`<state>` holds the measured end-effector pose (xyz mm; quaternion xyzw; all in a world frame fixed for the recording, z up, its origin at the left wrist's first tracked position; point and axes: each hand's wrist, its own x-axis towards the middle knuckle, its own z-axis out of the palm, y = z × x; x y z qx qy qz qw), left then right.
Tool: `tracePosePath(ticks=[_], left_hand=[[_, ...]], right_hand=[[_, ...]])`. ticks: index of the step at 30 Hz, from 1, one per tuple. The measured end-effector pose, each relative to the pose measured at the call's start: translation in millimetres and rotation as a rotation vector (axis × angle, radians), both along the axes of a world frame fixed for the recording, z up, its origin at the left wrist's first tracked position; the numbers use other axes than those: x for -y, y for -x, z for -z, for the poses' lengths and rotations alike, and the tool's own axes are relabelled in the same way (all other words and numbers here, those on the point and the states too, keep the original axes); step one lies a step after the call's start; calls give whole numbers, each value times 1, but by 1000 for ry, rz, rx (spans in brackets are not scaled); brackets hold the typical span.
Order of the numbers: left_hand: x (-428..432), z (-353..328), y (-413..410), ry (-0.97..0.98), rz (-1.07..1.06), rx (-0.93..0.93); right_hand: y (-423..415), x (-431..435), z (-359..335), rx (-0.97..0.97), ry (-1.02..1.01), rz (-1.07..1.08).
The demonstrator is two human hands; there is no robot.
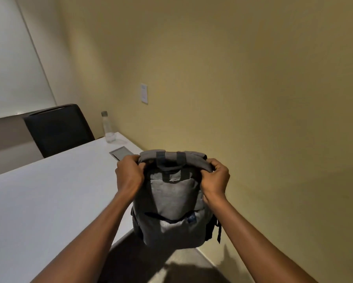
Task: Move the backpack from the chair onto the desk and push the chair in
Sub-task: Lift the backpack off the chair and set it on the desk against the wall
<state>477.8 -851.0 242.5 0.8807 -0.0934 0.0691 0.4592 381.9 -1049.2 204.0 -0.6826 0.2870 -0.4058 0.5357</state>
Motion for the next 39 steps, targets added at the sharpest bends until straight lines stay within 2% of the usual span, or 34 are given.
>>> tracePosePath(ticks=[7, 10, 17, 22, 24, 26, 30, 32, 35, 39], left_hand=[[55, -17, -133, -133, 50, 52], [75, -24, -181, -189, 67, 21], [118, 2, -264, -115, -41, -60], [136, 32, -300, -3, 31, -101], [135, 35, -295, 9, 116, -65], [136, 49, -280, 61, 100, -33], [129, 119, -229, 231, -235, -135], [126, 162, -203, 244, -316, -235], [128, 210, -166, 191, -241, -328], [148, 228, -144, 158, 3, -377]], right_hand=[[-115, 45, -1, 25, -54, -53], [-155, 51, 7, 2, -79, -41], [-215, 45, 47, -42, -190, -7], [-245, 47, 62, -64, -150, 56], [-252, 49, 58, -101, -138, 69], [-260, 54, 57, -177, -124, 79], [-274, 64, 50, -293, -75, 93], [-279, 68, 47, -326, -43, 97], [-284, 78, 46, -347, -14, 103], [-283, 101, 39, -337, -13, 92]])
